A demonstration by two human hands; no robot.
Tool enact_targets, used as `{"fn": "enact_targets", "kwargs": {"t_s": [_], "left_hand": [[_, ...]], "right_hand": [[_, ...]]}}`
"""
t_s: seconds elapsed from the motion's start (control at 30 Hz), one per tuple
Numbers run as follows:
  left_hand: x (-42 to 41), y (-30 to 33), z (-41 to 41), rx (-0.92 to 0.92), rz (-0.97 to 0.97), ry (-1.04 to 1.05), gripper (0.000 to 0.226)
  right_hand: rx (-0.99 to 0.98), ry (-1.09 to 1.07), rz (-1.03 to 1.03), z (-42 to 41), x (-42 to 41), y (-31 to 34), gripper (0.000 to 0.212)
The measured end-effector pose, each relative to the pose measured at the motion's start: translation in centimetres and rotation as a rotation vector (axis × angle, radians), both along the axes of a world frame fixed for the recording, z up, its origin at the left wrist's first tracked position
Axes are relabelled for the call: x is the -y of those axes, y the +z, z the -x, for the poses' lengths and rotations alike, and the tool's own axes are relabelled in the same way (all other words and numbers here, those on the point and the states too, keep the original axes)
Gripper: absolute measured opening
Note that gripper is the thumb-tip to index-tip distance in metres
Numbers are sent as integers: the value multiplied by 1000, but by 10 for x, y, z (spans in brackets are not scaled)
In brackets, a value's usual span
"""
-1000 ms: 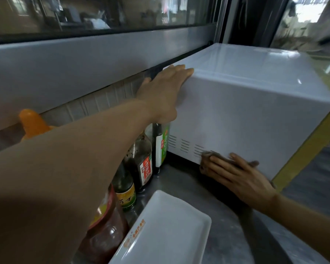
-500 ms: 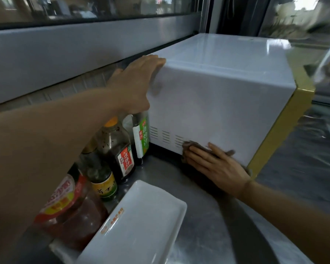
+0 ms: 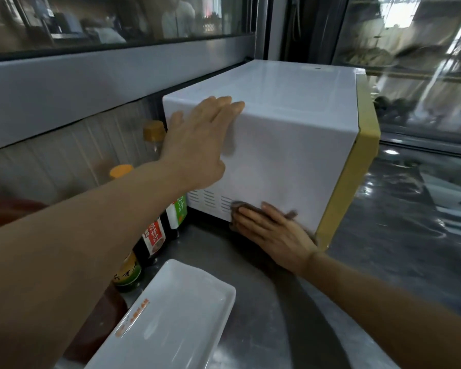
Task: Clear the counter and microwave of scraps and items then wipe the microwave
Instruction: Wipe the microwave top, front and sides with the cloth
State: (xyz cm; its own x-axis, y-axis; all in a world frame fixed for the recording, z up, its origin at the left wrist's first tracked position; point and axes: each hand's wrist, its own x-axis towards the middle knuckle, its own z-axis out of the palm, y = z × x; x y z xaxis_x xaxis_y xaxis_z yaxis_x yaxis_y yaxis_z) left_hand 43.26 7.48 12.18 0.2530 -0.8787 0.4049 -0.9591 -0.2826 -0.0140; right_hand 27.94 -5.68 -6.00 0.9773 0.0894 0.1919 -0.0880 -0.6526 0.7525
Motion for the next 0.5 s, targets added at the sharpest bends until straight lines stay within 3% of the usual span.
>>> {"fn": "enact_targets", "kwargs": {"t_s": [0.13,0.33,0.5], "left_hand": [[1,-3,1,-34,36,-9,93],[1,-2,0,-61,70,-10,93],[1,5,0,-89,-3,-2,96]], "right_hand": [[31,11,51,-23,-6,1,70],[45,18,85,61,24,-10,66],[48,7,32,97,24,12,77]]}}
